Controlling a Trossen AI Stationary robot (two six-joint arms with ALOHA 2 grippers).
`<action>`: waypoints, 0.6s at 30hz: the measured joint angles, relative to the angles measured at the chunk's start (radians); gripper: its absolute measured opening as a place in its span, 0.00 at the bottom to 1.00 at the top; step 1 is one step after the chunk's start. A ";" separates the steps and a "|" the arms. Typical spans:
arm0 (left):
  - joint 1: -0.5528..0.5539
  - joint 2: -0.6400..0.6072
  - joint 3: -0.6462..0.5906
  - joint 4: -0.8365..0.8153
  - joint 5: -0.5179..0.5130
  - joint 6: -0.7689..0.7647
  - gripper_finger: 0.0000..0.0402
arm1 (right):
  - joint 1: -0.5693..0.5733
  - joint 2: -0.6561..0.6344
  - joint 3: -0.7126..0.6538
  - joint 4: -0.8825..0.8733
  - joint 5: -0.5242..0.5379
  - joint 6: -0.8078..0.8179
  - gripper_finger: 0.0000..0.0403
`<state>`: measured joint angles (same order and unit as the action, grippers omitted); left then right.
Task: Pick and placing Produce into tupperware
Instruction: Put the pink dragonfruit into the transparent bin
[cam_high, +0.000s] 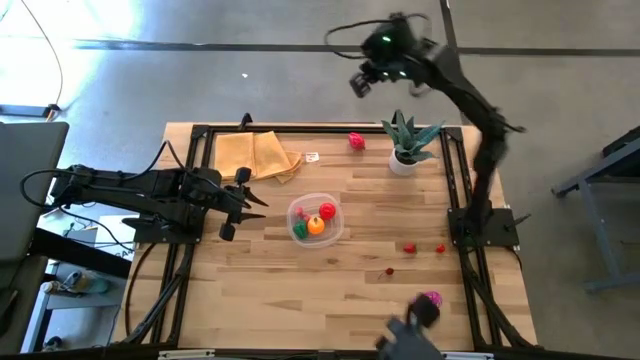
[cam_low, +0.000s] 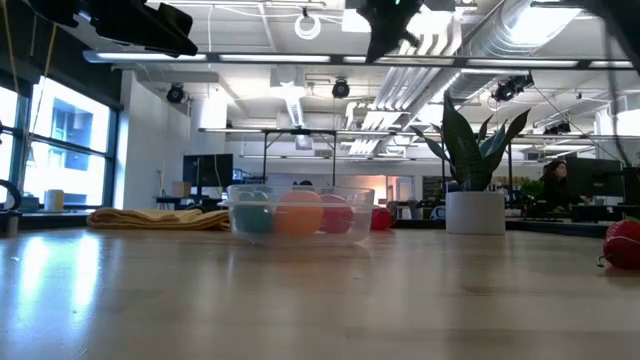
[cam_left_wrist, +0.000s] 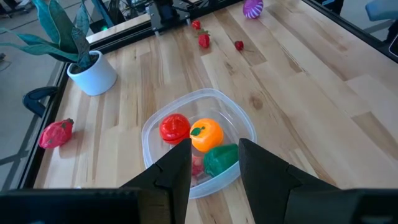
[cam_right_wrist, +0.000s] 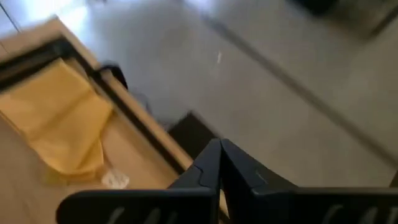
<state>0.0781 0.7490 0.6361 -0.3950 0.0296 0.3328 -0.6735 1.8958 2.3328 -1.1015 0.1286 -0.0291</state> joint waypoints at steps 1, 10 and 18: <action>0.000 0.000 0.000 0.000 0.000 0.000 0.30 | -0.013 0.048 0.028 -0.028 -0.017 0.013 0.00; 0.000 0.000 0.000 0.000 0.000 0.000 0.30 | -0.100 0.180 -0.153 -0.097 -0.136 0.029 0.00; 0.000 0.000 0.000 0.000 0.000 0.000 0.30 | -0.100 0.295 -0.154 -0.145 -0.247 0.087 0.00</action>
<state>0.0780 0.7490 0.6361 -0.3954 0.0292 0.3328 -0.7739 2.1909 2.1784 -1.2465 -0.1180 0.0583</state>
